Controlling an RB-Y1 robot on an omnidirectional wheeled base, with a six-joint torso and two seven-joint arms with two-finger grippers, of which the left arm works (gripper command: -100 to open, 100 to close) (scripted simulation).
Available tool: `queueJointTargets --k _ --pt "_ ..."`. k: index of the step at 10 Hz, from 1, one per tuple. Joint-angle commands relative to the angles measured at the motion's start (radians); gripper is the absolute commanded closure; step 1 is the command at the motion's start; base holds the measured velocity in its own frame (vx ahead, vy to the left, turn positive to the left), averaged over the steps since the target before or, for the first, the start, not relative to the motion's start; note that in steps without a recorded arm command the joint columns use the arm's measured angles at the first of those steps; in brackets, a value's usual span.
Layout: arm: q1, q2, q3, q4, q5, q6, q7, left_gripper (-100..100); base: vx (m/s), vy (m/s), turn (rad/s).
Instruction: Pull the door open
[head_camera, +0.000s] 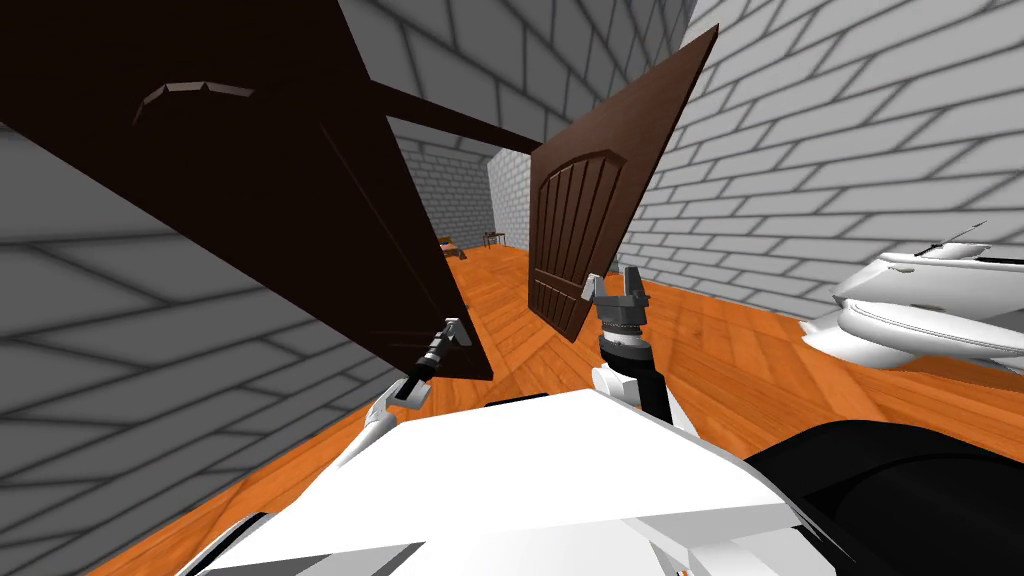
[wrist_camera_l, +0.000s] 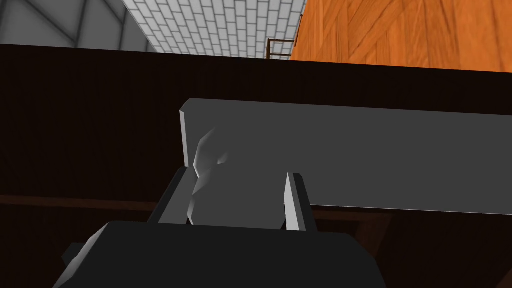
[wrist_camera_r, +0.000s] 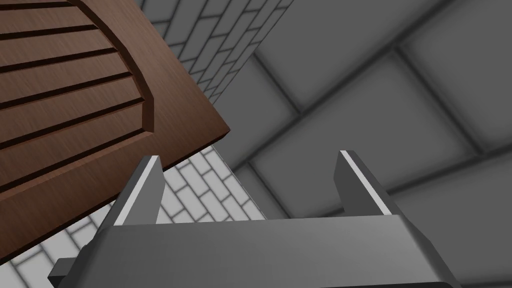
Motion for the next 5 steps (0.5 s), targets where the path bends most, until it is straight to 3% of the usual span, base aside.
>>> queueJointTargets --k 1,4,5 --pt "0.023 0.027 -0.016 -0.021 0.000 -0.020 0.019 100 -0.157 0.131 -0.101" --pt "0.053 0.073 -0.045 -0.043 0.000 -0.060 0.052 100 -0.188 0.130 -0.097" --pt "0.045 0.061 -0.042 -0.041 -0.001 -0.049 0.043 100 -0.089 0.051 -0.019"
